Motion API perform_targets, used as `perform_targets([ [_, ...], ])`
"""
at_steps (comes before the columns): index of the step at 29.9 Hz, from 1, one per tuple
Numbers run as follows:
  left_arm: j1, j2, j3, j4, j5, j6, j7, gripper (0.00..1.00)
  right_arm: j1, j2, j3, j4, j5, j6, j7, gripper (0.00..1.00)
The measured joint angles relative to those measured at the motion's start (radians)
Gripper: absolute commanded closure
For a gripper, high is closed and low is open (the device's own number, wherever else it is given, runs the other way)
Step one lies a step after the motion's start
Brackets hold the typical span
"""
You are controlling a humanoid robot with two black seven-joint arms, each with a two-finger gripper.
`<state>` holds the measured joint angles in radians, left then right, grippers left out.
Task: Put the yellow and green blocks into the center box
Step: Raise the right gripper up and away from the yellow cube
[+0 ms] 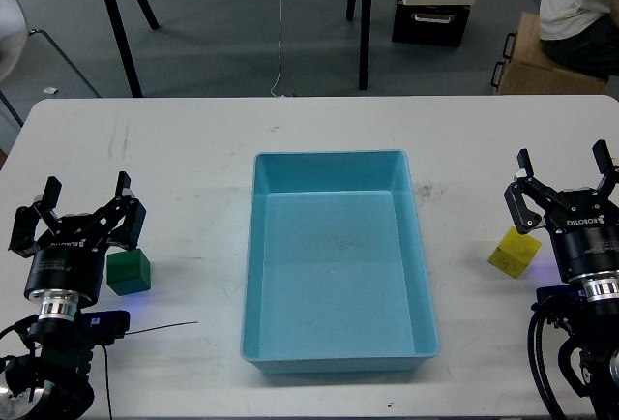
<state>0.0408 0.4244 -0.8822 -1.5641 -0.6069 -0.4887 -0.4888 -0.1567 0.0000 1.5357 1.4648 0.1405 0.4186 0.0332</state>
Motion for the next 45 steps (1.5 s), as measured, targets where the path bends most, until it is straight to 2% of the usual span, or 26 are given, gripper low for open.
perform_targets([
  [9,-0.001,0.0,-0.003,0.007,0.004,0.0,0.0,0.0,0.01,0.0,0.011,-0.014,-0.025,0.006,0.006,0.01],
  [13,-0.001,0.0,-0.007,0.008,0.004,0.0,0.0,0.0,0.059,-0.01,0.015,-0.005,-0.233,0.006,0.006,0.01],
  [18,-0.001,0.002,-0.009,0.009,0.004,0.0,0.0,0.0,0.13,-0.154,0.032,0.095,-0.654,0.003,0.026,0.01],
  [24,-0.002,0.004,-0.016,0.009,0.004,0.0,0.0,0.0,0.256,-0.407,0.006,0.102,-0.776,-0.01,0.062,0.01],
  [28,-0.001,0.004,-0.018,0.009,0.004,0.0,0.0,0.0,0.381,-0.574,-0.087,0.061,-0.966,-0.01,0.076,0.02],
  [29,-0.001,0.004,-0.018,0.009,0.004,0.0,0.0,0.0,0.428,-0.619,-0.135,0.053,-1.026,-0.009,0.091,0.02],
  [31,-0.001,0.004,-0.018,0.01,0.004,0.0,0.0,0.0,0.544,-0.703,-0.25,0.026,-1.152,-0.009,0.164,0.02],
  [32,-0.001,0.004,-0.018,0.01,0.004,0.0,0.0,0.0,0.598,-0.731,-0.305,0.006,-1.208,-0.009,0.21,0.02],
  [34,-0.001,0.004,-0.018,0.01,0.004,0.0,0.0,0.0,0.737,-0.772,-0.449,-0.051,-1.34,-0.01,0.339,0.02],
  [36,-0.001,0.004,-0.018,0.01,0.004,0.0,0.0,0.0,0.889,-0.788,-0.608,-0.1,-1.457,-0.01,0.419,0.02],
  [39,-0.001,0.005,-0.018,0.011,0.004,0.0,0.0,0.0,1.12,-0.794,-0.878,-0.166,-1.606,-0.01,0.451,0.02],
  [45,-0.001,0.005,-0.018,0.013,0.004,0.0,0.0,0.0,1.552,-0.786,-1.425,-0.196,-1.814,-0.005,0.456,0.02],
])
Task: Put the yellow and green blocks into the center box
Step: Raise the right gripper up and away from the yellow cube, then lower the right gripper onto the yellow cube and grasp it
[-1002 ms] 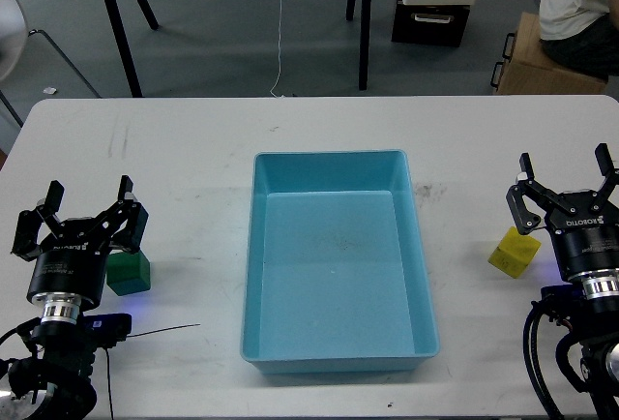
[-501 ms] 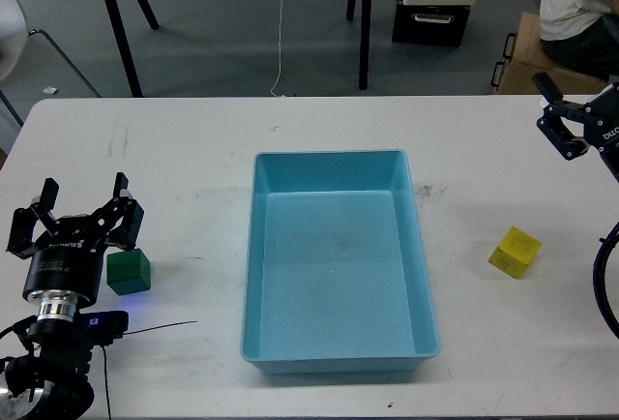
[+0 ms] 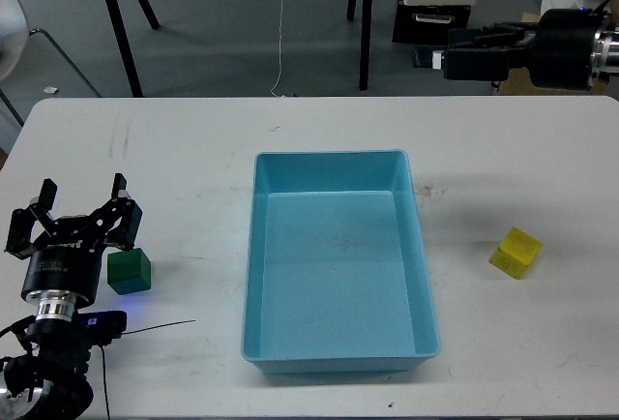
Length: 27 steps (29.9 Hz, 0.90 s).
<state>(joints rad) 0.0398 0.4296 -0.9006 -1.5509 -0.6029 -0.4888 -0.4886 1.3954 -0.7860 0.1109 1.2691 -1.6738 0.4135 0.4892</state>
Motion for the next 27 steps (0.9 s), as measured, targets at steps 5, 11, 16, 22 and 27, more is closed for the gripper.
perform_targets([
  [5,-0.001,0.0,-0.001,0.001,-0.001,0.0,0.0,0.0,0.187,0.019,-0.326,0.014,-0.056,0.003,0.0,0.03],
  [11,-0.003,-0.003,-0.001,0.01,-0.001,0.0,0.0,0.0,0.214,-0.008,-0.5,0.075,-0.148,0.004,0.0,0.03],
  [16,-0.008,-0.003,-0.001,0.015,-0.001,0.0,0.0,0.0,0.189,-0.039,-0.554,0.078,-0.207,0.002,-0.001,0.03],
  [22,-0.01,-0.003,-0.001,0.016,0.0,0.0,0.0,0.0,0.106,-0.045,-0.565,0.07,-0.214,0.002,-0.001,0.03],
  [27,-0.011,-0.003,-0.001,0.018,0.0,0.0,0.0,0.0,0.028,-0.047,-0.561,0.033,-0.213,0.002,-0.001,0.03],
])
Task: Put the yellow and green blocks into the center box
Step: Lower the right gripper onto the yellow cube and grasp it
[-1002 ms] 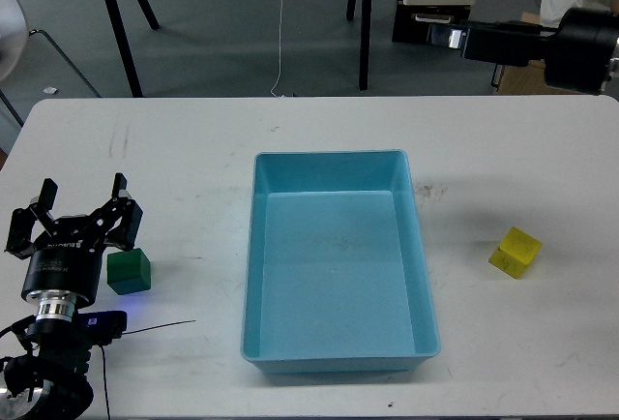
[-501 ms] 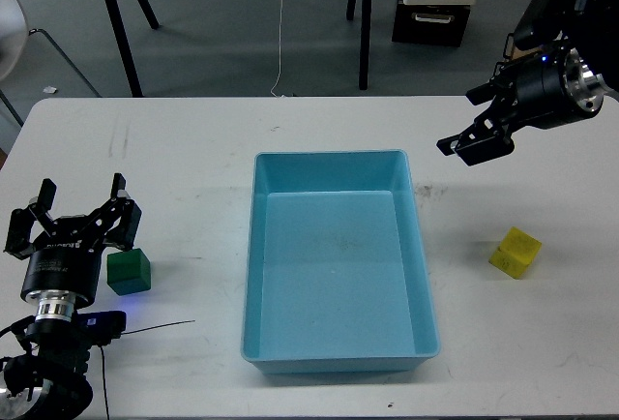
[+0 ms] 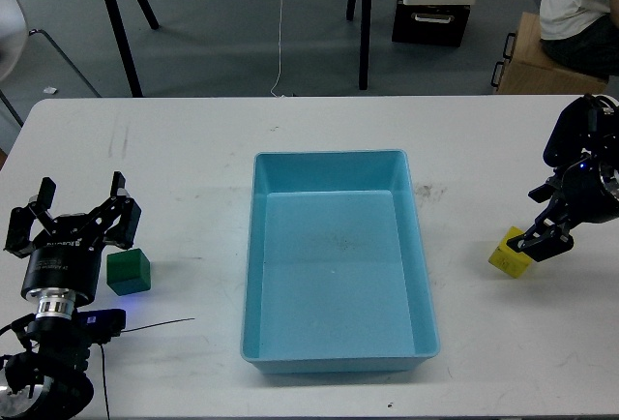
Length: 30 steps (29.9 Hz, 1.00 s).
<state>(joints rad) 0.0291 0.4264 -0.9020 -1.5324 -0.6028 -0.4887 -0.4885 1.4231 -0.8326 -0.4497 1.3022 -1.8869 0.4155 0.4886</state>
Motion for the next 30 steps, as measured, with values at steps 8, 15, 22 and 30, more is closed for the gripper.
perform_targets([
  [8,0.0,-0.001,0.001,0.009,0.0,0.0,0.0,0.0,-0.069,0.015,0.009,-0.071,0.001,-0.008,0.0,0.03],
  [15,0.0,-0.002,0.002,0.016,0.0,0.0,0.0,0.0,-0.109,0.053,0.016,-0.108,0.003,-0.016,0.0,0.03],
  [22,0.0,-0.002,0.002,0.02,0.0,0.0,0.0,0.0,-0.161,0.111,0.035,-0.178,0.01,-0.081,0.0,0.04],
  [30,0.002,-0.003,0.002,0.021,-0.001,0.0,0.0,0.0,-0.193,0.153,0.037,-0.208,0.02,-0.122,0.0,0.22],
])
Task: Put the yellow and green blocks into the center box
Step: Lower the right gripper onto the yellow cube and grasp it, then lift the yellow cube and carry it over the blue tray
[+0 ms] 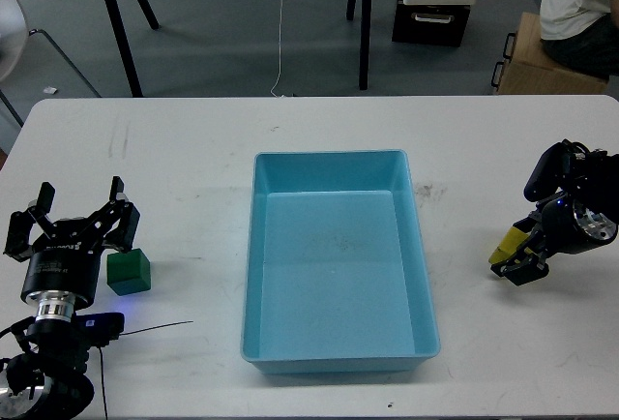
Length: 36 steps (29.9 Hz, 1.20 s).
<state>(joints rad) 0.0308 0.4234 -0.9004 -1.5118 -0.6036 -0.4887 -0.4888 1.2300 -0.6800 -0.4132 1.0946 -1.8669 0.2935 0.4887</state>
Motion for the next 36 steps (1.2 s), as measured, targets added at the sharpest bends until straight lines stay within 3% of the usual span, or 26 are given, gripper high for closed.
perform_targets([
  [2,0.0,0.0,0.0,0.002,-0.001,0.0,0.0,0.0,-0.001,0.001,0.0,0.002,0.0,-0.001,0.0,0.32],
  [8,0.003,-0.001,0.0,0.004,-0.001,0.0,0.0,0.0,-0.003,0.01,-0.003,0.008,-0.004,-0.002,0.0,0.47],
  [13,0.003,-0.002,0.0,0.004,-0.001,0.0,0.0,0.0,0.006,0.009,-0.005,0.01,-0.018,-0.002,0.0,0.83],
  [16,0.003,-0.002,0.0,0.004,-0.001,0.0,0.0,0.0,0.029,0.009,-0.004,0.008,-0.02,-0.007,0.0,0.94],
  [25,0.003,-0.001,-0.001,0.004,-0.001,0.0,0.0,0.0,0.296,0.082,0.018,0.003,0.001,-0.07,0.0,0.96],
  [36,0.0,0.002,-0.001,0.004,-0.001,0.0,0.0,0.0,0.484,0.44,-0.068,0.017,0.07,-0.059,0.0,0.95],
])
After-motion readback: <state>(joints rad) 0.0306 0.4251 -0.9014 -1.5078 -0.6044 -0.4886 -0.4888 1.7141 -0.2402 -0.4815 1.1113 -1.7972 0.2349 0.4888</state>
